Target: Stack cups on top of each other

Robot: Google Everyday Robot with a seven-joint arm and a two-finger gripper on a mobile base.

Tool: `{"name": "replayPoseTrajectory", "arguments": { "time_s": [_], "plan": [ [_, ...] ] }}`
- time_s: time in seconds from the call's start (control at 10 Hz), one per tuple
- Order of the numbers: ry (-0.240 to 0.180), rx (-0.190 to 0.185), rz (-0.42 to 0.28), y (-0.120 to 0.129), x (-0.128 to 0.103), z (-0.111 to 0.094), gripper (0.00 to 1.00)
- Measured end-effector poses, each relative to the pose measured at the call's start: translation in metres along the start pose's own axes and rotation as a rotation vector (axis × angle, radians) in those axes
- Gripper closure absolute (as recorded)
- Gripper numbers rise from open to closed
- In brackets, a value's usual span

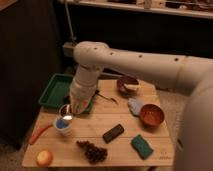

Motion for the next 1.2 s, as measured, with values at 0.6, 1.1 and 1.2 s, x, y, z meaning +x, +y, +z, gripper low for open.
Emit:
{"name": "replayPoseTrajectory", "arguments": {
  "time_s": [0.6,1.1,1.2],
  "plan": [
    [0.093,0.033,-0.043,0.024,-0.053,0.064,1.0],
    [0.111,0.064,-0.039,0.012,-0.058,0.071,1.0],
    [0.112,0.069,-0.037,0.01,-0.06,0.072,1.0]
  ]
}}
